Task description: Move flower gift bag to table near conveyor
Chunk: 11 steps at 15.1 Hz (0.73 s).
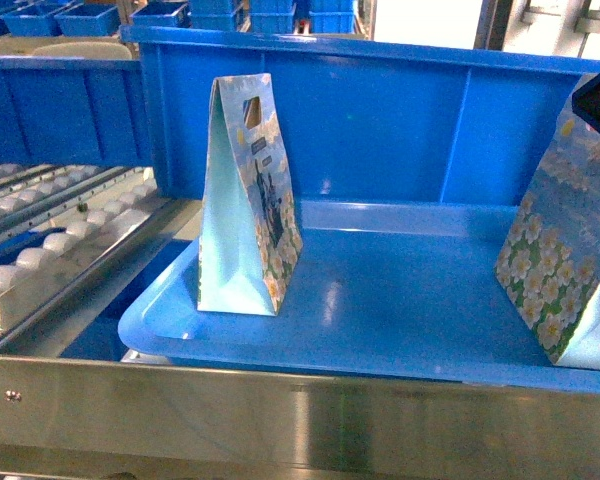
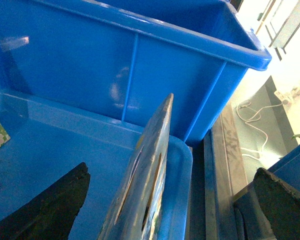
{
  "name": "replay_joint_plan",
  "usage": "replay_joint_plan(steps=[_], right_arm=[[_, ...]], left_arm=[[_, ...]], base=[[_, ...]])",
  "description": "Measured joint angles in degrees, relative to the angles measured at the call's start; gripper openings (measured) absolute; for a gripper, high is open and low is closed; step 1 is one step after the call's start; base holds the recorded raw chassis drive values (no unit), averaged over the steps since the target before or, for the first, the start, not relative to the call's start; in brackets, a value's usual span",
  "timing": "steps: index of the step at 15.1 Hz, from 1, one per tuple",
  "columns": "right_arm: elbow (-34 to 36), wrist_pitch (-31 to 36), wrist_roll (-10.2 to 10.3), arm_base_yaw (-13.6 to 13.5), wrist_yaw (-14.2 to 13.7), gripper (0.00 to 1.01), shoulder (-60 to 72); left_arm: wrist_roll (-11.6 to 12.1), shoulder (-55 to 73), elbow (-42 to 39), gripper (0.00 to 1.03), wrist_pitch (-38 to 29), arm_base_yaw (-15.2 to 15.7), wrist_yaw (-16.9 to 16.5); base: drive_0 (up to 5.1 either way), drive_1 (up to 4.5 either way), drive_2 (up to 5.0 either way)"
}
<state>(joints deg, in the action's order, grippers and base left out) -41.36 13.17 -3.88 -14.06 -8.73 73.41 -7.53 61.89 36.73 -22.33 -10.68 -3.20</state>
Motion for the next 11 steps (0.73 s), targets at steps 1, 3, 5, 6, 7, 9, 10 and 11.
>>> replay_joint_plan(steps=[1, 3, 5, 6, 7, 9, 10, 11], right_arm=[[-0.1, -0.4, 0.8, 0.6, 0.6, 0.98, 0.6], [-0.3, -1.5, 2.6, 1.0, 1.9, 0.98, 1.6], [-0.5, -2.3, 4.5, 1.3, 2.6, 0.98, 2.0], [-0.5, -2.0, 4.5, 1.3, 2.5, 0.98, 2.3], [-0.5, -1.9, 4.5, 1.3, 2.3, 0.98, 2.7], [-0.5, -0.1, 3.1, 0.7, 1.0, 0.98, 3.5], [-0.2, 1.0, 2.4, 0.5, 0.7, 0.88, 3.5], [0.0, 1.4, 2.0, 0.5, 0.6, 0.77, 3.5]], left_arm=[[0.0, 0.0, 0.0, 0.98, 0.0, 0.0, 0.0], [0.0, 0.0, 0.0, 0.98, 0.0, 0.0, 0.0], [0.0, 0.0, 0.0, 0.98, 0.0, 0.0, 0.0], [0.0, 0.0, 0.0, 0.98, 0.0, 0.0, 0.0], [0.0, 0.0, 0.0, 0.98, 0.0, 0.0, 0.0], [0.0, 0.0, 0.0, 0.98, 0.0, 0.0, 0.0], [0.0, 0.0, 0.0, 0.98, 0.0, 0.0, 0.0], [0.0, 0.0, 0.0, 0.98, 0.0, 0.0, 0.0]], base=[[0.0, 0.00, 0.0], [0.0, 0.00, 0.0], [0.0, 0.00, 0.0], [0.0, 0.00, 0.0], [0.0, 0.00, 0.0], [0.0, 0.00, 0.0], [0.0, 0.00, 0.0], [0.0, 0.00, 0.0]])
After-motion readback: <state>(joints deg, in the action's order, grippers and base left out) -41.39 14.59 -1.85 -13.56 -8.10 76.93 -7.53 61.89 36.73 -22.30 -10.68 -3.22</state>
